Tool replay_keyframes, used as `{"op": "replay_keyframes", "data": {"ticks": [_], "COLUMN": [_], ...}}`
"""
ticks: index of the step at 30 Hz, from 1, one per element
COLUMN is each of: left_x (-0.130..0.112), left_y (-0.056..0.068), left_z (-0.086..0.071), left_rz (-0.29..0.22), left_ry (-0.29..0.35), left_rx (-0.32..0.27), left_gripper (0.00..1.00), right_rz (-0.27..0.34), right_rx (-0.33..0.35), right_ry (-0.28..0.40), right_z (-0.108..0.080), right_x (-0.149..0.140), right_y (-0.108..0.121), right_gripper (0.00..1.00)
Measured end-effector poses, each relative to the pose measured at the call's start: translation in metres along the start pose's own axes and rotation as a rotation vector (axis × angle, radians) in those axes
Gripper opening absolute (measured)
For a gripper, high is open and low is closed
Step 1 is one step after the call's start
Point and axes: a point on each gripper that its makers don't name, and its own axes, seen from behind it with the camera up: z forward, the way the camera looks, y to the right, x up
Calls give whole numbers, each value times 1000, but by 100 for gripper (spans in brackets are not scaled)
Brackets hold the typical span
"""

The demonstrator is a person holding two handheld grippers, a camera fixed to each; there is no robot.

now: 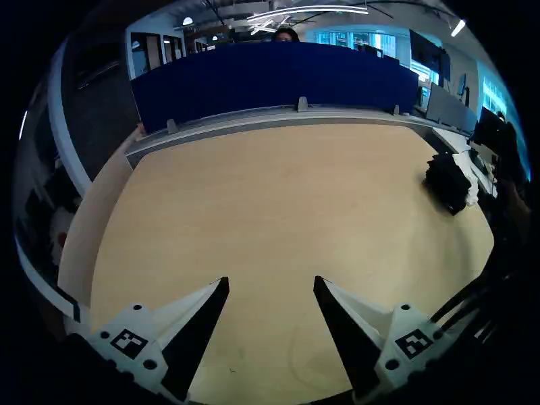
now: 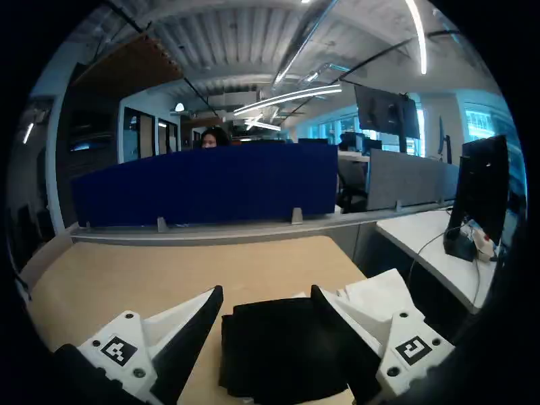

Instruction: Fold towel

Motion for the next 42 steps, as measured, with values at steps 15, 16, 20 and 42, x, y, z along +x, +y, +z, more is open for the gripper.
{"op": "replay_keyframes", "data": {"ticks": [15, 16, 20, 42], "left_x": [62, 69, 93, 158], "left_y": [-24, -26, -31, -41], "left_z": [6, 5, 1, -13], "left_rz": [-95, -100, -110, -104], "left_ry": [242, 266, 364, 667], "left_rx": [20, 23, 31, 85], "left_gripper": [93, 93, 93, 93], "right_rz": [-43, -47, -62, -57], "right_rx": [37, 42, 58, 117], "right_ry": [120, 122, 130, 148], "right_z": [-34, -36, -43, -64], "right_x": [31, 31, 31, 37], "right_y": [-73, -78, -97, -163], "right_gripper": [100, 100, 100, 100]}}
